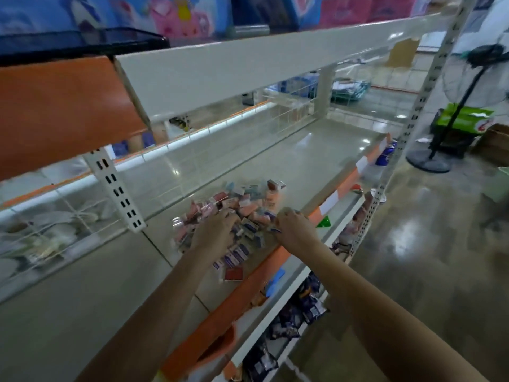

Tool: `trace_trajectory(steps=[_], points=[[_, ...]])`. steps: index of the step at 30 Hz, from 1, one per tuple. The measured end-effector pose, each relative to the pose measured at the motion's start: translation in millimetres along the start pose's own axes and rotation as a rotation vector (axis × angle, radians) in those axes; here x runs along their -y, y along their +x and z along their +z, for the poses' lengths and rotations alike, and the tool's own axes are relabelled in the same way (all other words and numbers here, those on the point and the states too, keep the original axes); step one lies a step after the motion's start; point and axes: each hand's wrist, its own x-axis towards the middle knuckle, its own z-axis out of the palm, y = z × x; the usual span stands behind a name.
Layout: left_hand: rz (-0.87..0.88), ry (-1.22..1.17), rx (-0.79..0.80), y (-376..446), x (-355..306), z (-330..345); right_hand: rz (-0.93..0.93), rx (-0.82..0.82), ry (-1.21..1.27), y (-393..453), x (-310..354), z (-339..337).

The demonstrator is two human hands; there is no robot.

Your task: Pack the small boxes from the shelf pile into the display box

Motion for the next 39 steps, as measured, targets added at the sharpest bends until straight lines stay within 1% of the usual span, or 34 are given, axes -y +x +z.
trace_trajectory(steps=[5,9,11,15,17,22,25,27,34,39], points=[[-0.112,0.000,-0.097,-7,-8,3,-0.129,-0.008,0.067,8,-10,0],[-0.212,-0.054,-0.157,-22,-13,-5,-0.198,-0.045,0.208,7,-10,-10],[-0.259,-0.071,-0.192,-35,-12,-11,-0.278,-0.066,0.291,4,-1,-14],[-0.389,-0.052,-0.218,-78,-1,-23,-0.428,-0.011,0.497,-8,33,-17],[-0.456,-0.055,-0.246,-108,7,-29,-0.482,0.016,0.581,-18,56,-15],[-0.557,-0.083,-0.323,-198,23,-52,-0.666,0.058,0.731,-60,124,-12],[-0.617,-0.105,-0.414,-260,28,-68,-0.774,0.070,0.755,-91,171,-14],[-0.657,-0.103,-0.447,-303,34,-79,-0.830,0.077,0.776,-114,205,-18],[-0.800,-0.050,-0.482,-465,64,-109,-0.981,0.108,0.823,-214,331,-25],[-0.914,-0.021,-0.504,-564,80,-125,-1.121,0.168,0.818,-279,411,-28]])
